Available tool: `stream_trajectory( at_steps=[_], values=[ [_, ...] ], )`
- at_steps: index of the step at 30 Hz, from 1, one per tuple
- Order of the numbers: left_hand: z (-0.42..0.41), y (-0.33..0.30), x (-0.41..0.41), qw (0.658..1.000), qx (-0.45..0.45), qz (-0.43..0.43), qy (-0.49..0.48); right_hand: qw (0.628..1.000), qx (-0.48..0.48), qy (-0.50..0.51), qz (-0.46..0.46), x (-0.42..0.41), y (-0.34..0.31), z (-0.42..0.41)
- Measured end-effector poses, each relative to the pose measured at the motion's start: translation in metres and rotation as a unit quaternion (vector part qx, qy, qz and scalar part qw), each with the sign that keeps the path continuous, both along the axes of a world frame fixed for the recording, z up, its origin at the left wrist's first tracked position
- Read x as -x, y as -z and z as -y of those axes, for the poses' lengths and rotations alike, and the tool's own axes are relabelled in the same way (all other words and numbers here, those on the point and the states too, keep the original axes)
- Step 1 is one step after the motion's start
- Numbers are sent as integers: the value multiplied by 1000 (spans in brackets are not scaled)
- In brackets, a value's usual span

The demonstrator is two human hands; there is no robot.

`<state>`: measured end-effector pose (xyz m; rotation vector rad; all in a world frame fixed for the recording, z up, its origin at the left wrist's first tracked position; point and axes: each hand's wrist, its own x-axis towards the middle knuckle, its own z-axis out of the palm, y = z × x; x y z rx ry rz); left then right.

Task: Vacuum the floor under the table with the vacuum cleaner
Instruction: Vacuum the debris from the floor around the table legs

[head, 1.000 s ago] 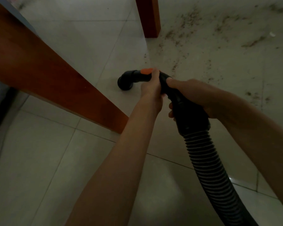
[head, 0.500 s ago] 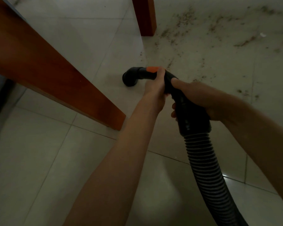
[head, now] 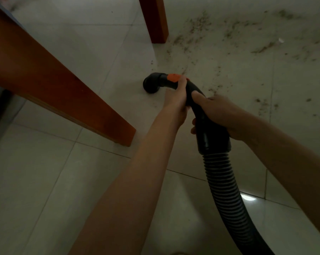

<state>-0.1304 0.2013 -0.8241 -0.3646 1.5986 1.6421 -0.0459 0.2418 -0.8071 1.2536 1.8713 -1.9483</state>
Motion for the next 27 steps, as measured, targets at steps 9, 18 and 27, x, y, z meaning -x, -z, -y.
stream_trajectory(
  at_steps=[9,18,27],
  values=[
    [-3,0,-8,1000,-16,23,-12,997,77,6,17,-10,-16,-10],
    [-22,-15,7,994,72,-12,83,995,32,90,-34,10,5,-9],
    [-11,-6,6,996,60,-25,62,997,38,58,-21,9,5,-6]
  ],
)
